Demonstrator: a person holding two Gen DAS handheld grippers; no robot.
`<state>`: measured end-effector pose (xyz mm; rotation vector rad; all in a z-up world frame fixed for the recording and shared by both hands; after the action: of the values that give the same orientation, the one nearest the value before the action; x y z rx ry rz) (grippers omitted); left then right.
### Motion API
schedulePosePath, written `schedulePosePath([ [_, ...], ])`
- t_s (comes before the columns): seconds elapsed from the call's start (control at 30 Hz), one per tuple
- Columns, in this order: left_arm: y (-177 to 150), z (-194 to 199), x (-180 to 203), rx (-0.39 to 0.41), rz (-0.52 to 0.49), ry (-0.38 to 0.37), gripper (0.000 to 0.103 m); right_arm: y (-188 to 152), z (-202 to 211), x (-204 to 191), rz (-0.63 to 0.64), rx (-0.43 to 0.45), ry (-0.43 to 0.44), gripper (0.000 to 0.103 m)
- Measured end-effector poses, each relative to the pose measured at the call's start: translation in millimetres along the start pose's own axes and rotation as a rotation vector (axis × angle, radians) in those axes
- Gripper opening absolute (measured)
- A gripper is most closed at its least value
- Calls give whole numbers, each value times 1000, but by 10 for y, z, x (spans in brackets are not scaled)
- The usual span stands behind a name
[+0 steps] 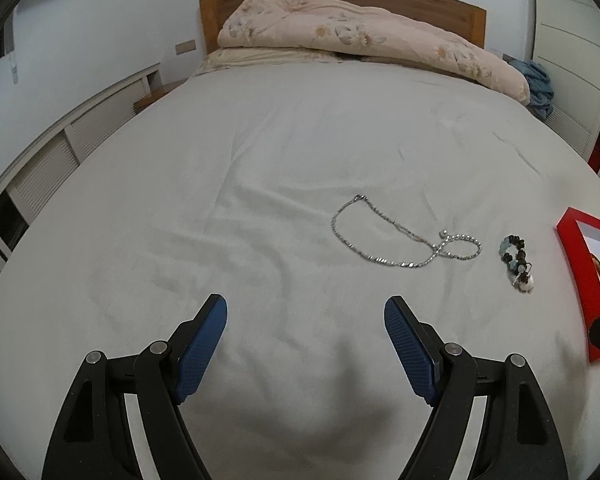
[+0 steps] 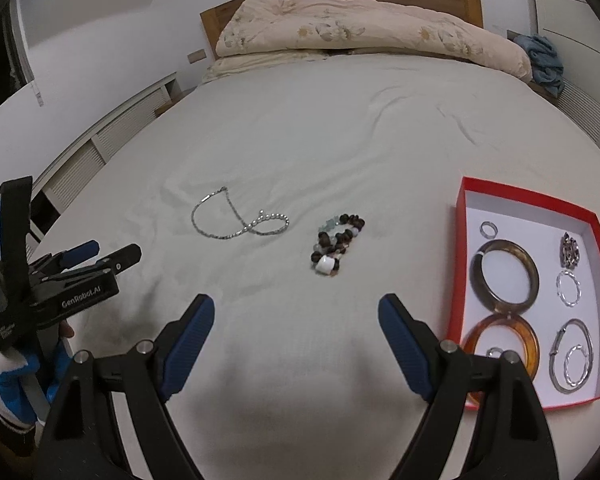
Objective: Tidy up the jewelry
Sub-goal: 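Move the left tool to the silver chain while the right tool approaches the beaded bracelet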
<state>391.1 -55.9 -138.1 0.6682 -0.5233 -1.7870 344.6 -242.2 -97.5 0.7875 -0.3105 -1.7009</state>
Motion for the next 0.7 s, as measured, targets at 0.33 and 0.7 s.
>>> schedulePosePath([
  [0.33, 172, -73, 122, 24, -28, -17, 80, 150, -132, -100, 24, 9, -23, 81],
  [0.7, 324, -198, 218, 26, -39, -16, 80, 299, -285, -40, -2, 4, -24, 64],
])
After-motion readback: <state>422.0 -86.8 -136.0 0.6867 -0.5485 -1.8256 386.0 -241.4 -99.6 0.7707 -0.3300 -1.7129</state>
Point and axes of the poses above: each gripper's, at about its wrist camera, not at the fingertips, and z roughly against the way its jaws point, x to its right, y to its top, the point moved 6 cm from there along -z, roughly the way its jaws point, and after that the axes turned 11 degrees about -z, right-handed, at the moved point
